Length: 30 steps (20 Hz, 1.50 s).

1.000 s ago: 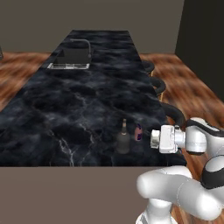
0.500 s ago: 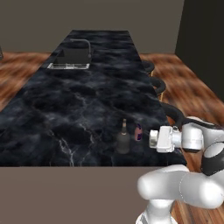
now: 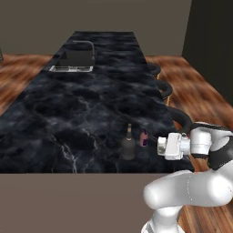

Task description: Move the drinks to the dining counter.

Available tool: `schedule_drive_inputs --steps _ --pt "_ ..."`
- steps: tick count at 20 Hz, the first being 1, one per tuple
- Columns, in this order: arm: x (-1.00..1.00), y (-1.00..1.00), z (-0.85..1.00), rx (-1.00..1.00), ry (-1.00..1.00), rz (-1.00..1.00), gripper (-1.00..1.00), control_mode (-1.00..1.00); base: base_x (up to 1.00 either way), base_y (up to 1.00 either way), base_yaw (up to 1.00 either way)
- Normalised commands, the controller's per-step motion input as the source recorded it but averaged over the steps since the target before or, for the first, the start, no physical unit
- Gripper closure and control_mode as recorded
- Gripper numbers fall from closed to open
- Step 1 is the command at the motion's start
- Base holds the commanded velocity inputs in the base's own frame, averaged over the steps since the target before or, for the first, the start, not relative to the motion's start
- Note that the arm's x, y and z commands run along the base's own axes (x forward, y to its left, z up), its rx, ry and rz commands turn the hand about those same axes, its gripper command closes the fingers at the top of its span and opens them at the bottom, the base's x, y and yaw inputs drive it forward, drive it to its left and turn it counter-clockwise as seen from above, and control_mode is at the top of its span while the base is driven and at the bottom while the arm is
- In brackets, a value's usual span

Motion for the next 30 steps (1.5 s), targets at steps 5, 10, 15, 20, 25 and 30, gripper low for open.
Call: schedule_drive_inputs --steps 5,10,15,20,25,30 --pt "0.16 -0.09 -0.14 0.00 0.00 0.00 1.00 -1.00 0.00 0.00 0.00" --pt "0.13 -0.03 -0.13 0.00 0.00 0.00 1.00 -1.00 0.00 0.00 0.00" --pt "0.08 -0.07 -0.21 0.00 0.00 0.00 1.00 -1.00 0.00 0.00 0.00" --pt "0.08 -0.09 -0.24 0.00 0.00 0.00 1.00 -1.00 0.00 0.00 0.00" --pt "0.01 -0.04 -0.24 0.00 0.00 0.00 1.00 -1.00 0.00 0.00 0.00" --pt "0.00 -0.05 -0.24 0.00 0.00 0.00 1.00 -1.00 0.00 0.00 0.00"
